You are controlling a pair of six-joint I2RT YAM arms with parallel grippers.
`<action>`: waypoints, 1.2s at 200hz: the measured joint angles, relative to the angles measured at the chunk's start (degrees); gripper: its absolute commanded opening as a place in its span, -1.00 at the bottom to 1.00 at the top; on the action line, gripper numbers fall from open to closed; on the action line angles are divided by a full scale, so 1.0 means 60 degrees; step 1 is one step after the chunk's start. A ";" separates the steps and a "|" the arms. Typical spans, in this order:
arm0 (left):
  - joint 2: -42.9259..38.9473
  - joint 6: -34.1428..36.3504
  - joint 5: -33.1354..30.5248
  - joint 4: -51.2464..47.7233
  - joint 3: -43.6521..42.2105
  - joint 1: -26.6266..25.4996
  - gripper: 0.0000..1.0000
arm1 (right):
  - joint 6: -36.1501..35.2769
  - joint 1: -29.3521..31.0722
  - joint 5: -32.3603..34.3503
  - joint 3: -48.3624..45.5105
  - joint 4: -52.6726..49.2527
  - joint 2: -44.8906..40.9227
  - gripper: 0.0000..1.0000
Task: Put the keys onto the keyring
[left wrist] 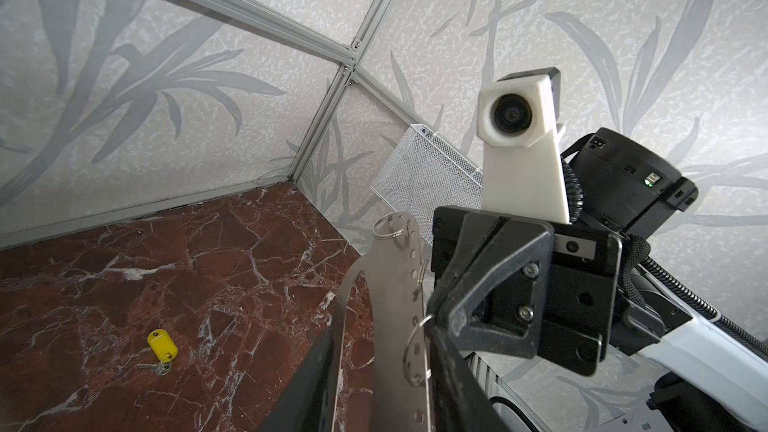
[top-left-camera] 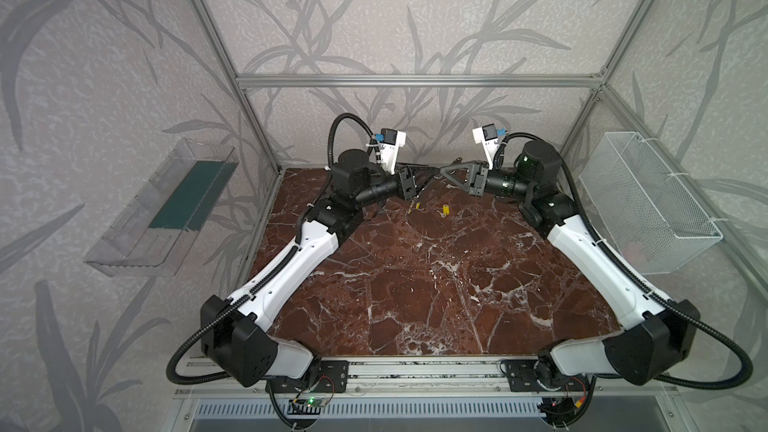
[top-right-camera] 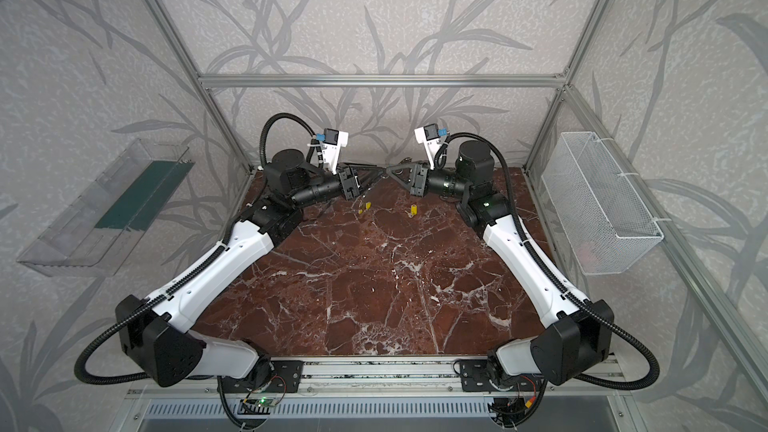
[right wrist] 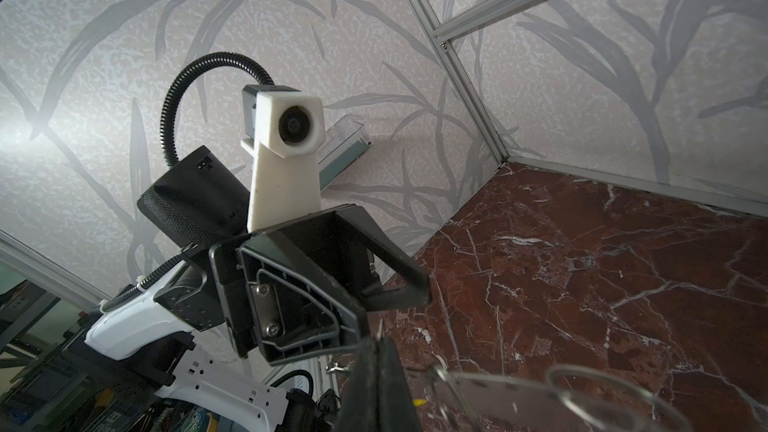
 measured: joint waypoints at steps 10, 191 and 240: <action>-0.0022 0.0004 0.0000 -0.0044 0.0000 0.0029 -0.32 | -0.0022 0.0000 0.0036 -0.0022 -0.0044 0.0000 -1.00; 0.0415 0.0029 -0.0055 -0.1246 0.0758 0.0004 -0.46 | -0.0197 -0.0186 0.0098 -0.0255 0.0084 0.0000 -1.00; 0.0339 -0.0412 0.0029 -0.0798 0.0656 0.0259 -0.34 | 0.0823 -0.0477 -0.0863 -0.0372 0.1778 0.0565 -1.00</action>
